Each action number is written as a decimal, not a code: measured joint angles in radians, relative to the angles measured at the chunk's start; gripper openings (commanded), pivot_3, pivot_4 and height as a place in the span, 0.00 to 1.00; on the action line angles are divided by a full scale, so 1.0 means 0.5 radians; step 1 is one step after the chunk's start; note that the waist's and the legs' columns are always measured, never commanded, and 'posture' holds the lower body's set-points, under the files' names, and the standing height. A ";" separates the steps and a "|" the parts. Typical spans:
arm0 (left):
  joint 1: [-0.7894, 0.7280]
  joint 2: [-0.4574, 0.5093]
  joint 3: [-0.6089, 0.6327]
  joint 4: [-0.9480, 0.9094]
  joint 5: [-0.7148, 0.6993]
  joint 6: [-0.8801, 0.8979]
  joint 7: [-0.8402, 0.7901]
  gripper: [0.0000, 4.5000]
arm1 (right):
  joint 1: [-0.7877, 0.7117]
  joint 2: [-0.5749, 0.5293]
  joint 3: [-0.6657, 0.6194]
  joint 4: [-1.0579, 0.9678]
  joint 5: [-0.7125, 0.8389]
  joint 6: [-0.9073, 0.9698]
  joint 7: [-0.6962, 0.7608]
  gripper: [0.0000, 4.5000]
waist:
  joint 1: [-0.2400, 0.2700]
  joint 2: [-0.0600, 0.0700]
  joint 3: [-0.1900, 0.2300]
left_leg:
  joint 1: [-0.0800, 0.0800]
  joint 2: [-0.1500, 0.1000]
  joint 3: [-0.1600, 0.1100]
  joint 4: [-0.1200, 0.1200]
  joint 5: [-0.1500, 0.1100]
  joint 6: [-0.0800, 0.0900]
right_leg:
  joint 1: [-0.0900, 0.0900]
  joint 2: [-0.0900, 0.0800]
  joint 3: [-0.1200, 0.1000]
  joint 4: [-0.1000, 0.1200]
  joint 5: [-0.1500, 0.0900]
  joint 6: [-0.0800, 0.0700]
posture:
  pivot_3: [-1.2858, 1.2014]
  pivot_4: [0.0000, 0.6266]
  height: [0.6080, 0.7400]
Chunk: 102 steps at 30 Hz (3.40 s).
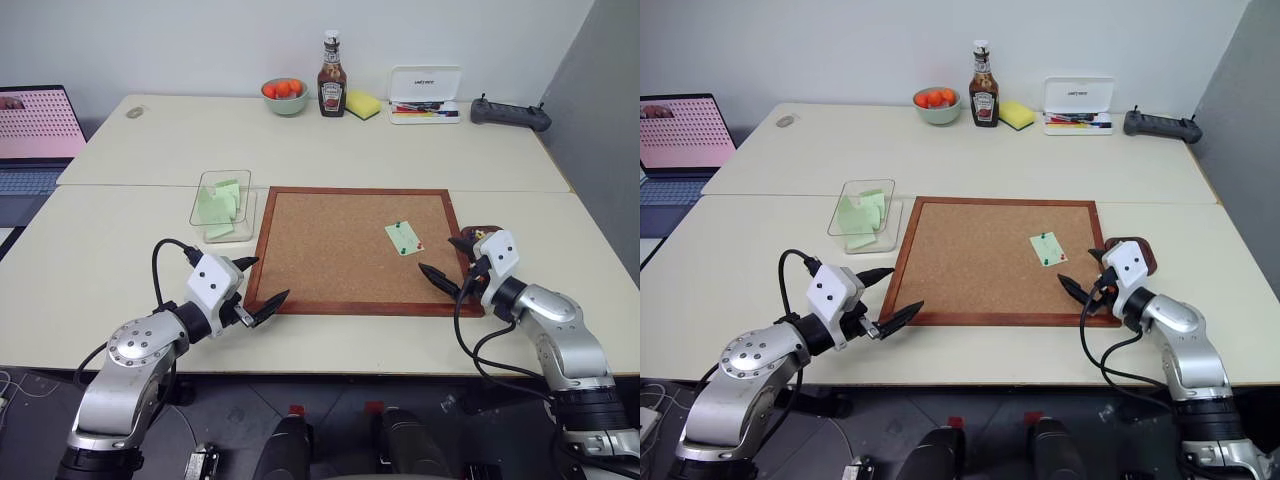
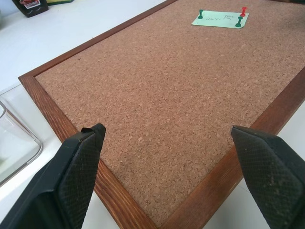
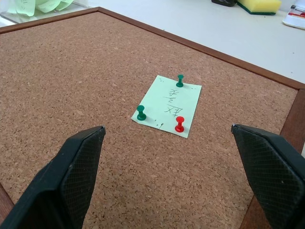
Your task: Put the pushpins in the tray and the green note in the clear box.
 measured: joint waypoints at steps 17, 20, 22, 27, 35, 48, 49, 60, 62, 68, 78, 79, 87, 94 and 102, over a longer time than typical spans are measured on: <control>-0.044 0.035 0.000 -0.025 -0.041 0.164 -0.011 0.99 | 0.007 0.012 0.001 -0.002 0.001 0.001 -0.002 1.00 | 0.000 0.000 0.000 | 0.000 0.000 0.000 0.000 0.000 0.000 | 0.000 0.000 0.000 0.000 0.000 0.000 | 0.52 0.24 1.00; -0.115 0.042 0.000 -0.016 -0.041 0.168 -0.014 0.99 | 0.025 0.015 0.000 -0.014 0.002 0.001 -0.003 1.00 | 0.001 0.000 0.000 | 0.000 0.000 0.000 0.000 0.000 0.000 | 0.000 0.000 0.000 0.000 0.001 0.002 | 0.52 0.24 1.00; -0.153 0.053 -0.014 -0.004 -0.037 0.158 -0.032 0.99 | 0.045 0.015 0.000 -0.028 0.002 0.001 -0.005 1.00 | 0.000 0.000 0.000 | 0.000 0.000 0.000 0.000 0.000 0.000 | 0.000 0.000 0.000 0.000 0.001 0.002 | 0.52 0.24 1.00; -0.213 0.055 -0.097 0.040 -0.053 0.101 -0.145 0.83 | 0.074 0.016 0.000 -0.103 0.002 0.005 -0.013 1.00 | 0.001 0.000 0.000 | 0.000 0.000 0.000 0.000 0.000 0.000 | 0.000 0.000 0.000 0.001 0.001 0.002 | 0.52 0.24 1.00; -0.483 -0.068 -0.300 0.305 -0.013 0.020 -0.213 0.50 | 0.084 0.024 0.002 -0.237 0.019 0.117 -0.054 1.00 | 0.003 0.000 0.000 | 0.000 -0.001 0.001 0.001 0.000 0.000 | 0.000 0.000 0.001 0.001 0.005 0.009 | 0.52 0.24 1.00; -0.894 -0.359 -0.577 1.157 0.216 -0.332 -0.261 0.16 | -0.281 0.135 0.150 -0.178 -0.023 0.458 -0.210 1.00 | -0.005 0.001 -0.001 | 0.001 -0.001 0.002 0.001 0.000 0.000 | -0.001 0.001 0.001 0.002 0.006 0.011 | 0.52 0.24 1.00; -0.898 -0.371 -0.598 1.208 0.241 -0.357 -0.273 0.16 | -0.334 0.151 0.171 -0.139 -0.039 0.491 -0.224 1.00 | -0.006 0.001 -0.001 | 0.001 -0.001 0.002 0.001 0.000 0.000 | -0.001 0.001 0.002 0.003 0.006 0.011 | 0.52 0.24 1.00; -0.933 -0.392 -0.601 1.320 0.282 -0.499 -0.338 0.16 | -0.871 0.309 0.318 0.580 -0.249 0.481 -0.313 0.96 | -0.004 0.003 -0.002 | 0.002 -0.002 0.001 0.001 0.000 0.000 | 0.000 0.001 0.002 0.003 0.007 0.011 | 0.52 0.24 1.00; -0.932 -0.392 -0.600 1.319 0.283 -0.500 -0.339 0.16 | -0.924 0.323 0.319 0.702 -0.279 0.430 -0.316 0.91 | -0.005 0.003 -0.002 | 0.002 -0.002 0.002 0.001 0.000 0.000 | 0.000 0.001 0.002 0.003 0.007 0.011 | 0.52 0.24 1.00; -0.914 -0.390 -0.590 1.302 0.286 -0.496 -0.334 0.16 | -1.072 0.362 0.316 1.078 -0.354 0.260 -0.352 0.63 | -0.006 0.004 -0.003 | 0.003 -0.002 0.003 0.001 0.000 0.000 | 0.000 0.001 0.004 0.004 0.007 0.011 | 0.52 0.24 1.00; -0.884 -0.390 -0.586 1.244 0.310 -0.473 -0.318 0.16 | -1.104 0.396 0.315 1.279 -0.412 0.109 -0.352 0.19 | -0.007 0.005 -0.003 | 0.004 -0.002 0.005 0.000 0.000 0.000 | 0.000 0.001 0.007 0.005 0.007 0.011 | 0.52 0.24 1.00; -0.884 -0.391 -0.586 1.241 0.315 -0.467 -0.318 0.16 | -1.104 0.398 0.315 1.287 -0.413 0.100 -0.352 0.14 | -0.007 0.005 -0.003 | 0.004 -0.002 0.006 0.000 0.000 0.000 | 0.000 0.001 0.007 0.005 0.007 0.011 | 0.52 0.24 1.00; -0.885 -0.393 -0.584 1.240 0.319 -0.461 -0.319 0.16 | -1.108 0.398 0.307 1.289 -0.417 0.098 -0.357 0.00 | -0.007 0.005 -0.003 | 0.006 -0.002 0.008 0.000 0.000 0.000 | 0.000 0.001 0.010 0.006 0.007 0.011 | 0.52 0.24 1.00; -0.885 -0.396 -0.587 1.240 0.326 -0.456 -0.324 0.16 | -1.101 0.395 0.291 1.244 -0.404 0.131 -0.346 0.00 | -0.007 0.005 -0.003 | 0.006 -0.002 0.010 0.000 0.000 0.000 | -0.001 0.001 0.012 0.006 0.008 0.011 | 0.52 0.24 1.00; -0.886 -0.396 -0.591 1.240 0.341 -0.448 -0.330 0.16 | -1.088 0.400 0.251 0.958 -0.360 0.144 -0.286 0.00 | -0.007 0.006 -0.003 | 0.007 -0.002 0.013 0.000 0.000 0.000 | -0.001 0.001 0.015 0.007 0.008 0.013 | 0.52 0.24 1.00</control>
